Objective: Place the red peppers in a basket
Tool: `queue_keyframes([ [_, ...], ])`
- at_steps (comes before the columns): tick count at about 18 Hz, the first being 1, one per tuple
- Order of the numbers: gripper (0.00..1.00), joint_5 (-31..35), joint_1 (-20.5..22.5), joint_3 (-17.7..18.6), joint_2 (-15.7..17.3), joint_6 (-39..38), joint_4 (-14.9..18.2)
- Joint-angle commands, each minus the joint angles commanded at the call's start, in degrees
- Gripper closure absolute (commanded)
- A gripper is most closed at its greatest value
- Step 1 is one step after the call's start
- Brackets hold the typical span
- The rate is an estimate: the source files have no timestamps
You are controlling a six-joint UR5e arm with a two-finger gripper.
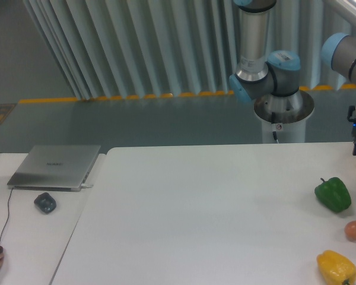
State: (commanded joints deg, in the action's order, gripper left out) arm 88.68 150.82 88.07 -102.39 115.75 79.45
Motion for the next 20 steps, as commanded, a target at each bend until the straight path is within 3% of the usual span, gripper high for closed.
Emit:
queue_keyframes([
  [9, 0.0, 0.4, 0.6, 0.0, 0.6, -0.4, -0.3],
  [11, 0.0, 0.5, 0.8, 0.9, 0.8, -9.2, -3.0],
  [13, 0.0, 0.4, 0.6, 1.6, 1.2, -13.2, -5.0],
  [16, 0.0, 1.2, -0.3, 2.5, 1.2, -12.9, -8.4],
  [17, 0.0, 4.2, -0.9, 3.3, 1.1, -12.7, -8.9],
  [20, 0.0, 6.1, -0.4, 3.2, -1.0, -1.9, -11.3],
])
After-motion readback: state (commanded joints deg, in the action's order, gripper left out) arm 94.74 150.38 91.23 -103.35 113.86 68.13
